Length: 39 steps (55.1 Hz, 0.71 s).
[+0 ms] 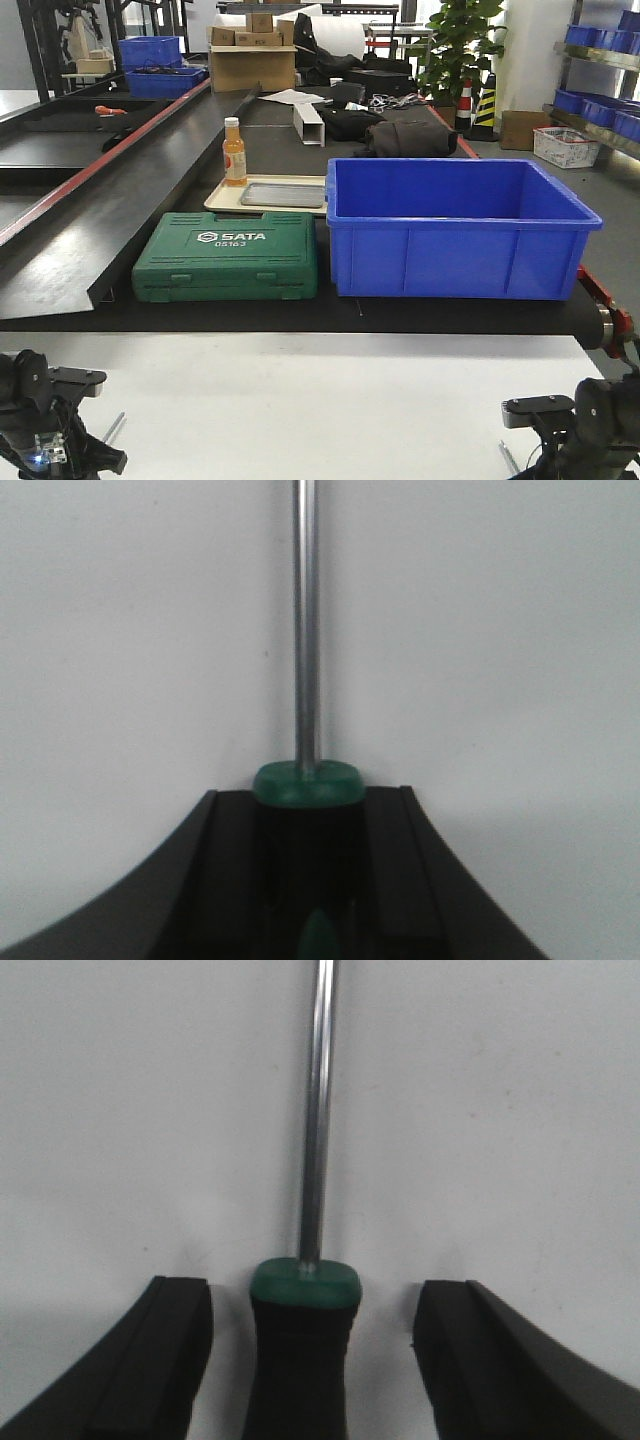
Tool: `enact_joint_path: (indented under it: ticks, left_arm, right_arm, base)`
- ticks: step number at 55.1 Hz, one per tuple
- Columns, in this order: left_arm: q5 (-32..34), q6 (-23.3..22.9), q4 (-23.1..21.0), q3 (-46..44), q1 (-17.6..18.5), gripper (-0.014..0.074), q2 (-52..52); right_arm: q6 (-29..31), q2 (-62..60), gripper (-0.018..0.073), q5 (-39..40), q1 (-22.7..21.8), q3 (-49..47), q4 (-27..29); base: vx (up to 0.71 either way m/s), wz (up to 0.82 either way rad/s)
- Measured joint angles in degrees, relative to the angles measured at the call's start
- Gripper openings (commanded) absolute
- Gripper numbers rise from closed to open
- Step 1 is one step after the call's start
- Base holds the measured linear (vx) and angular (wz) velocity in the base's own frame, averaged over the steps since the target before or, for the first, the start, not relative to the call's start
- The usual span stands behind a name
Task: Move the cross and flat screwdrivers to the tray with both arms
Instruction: 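Close both grippers on the screwdriver handles, right gripper on its screwdriver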
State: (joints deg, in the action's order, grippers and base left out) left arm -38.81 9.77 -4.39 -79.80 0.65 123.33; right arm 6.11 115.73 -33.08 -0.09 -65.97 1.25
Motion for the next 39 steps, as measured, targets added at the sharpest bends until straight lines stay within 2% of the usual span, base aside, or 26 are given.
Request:
enact_joint_path:
  ticks: [7,12,24,26,39]
  left_arm:
    - [0.04,0.0,0.0,0.0,0.0,-0.0003,0.0]
    - [0.04,0.0,0.0,0.0,0.0,-0.0003,0.0]
    - [0.11,0.05,-0.01,0.0,0.0,-0.0003,0.05]
    - [0.23,0.12,-0.07,0.0,0.0,-0.0003,0.05]
    - [2.31,1.62,-1.09,0.21,0.2,-0.0001,-0.35]
  right_arm:
    - [0.0,0.25,0.0407,-0.16,0.0,-0.24,-0.24]
    - [0.0,0.25,0.0307,-0.35,0.0,-0.24,-0.17]
    - [0.06,0.25,0.0007,-1.27,0.0,-0.54,1.43]
    - [0.06,0.25,-0.0015,-1.14,0.0,-0.54,1.43]
    - [1.47,0.11,-0.0011,1.81,0.0,-0.48,3.45]
  base:
    - [0.0,0.0]
    - [0.0,0.0]
    - [0.0,0.0]
    - [0.0,0.0]
    - [0.0,0.0]
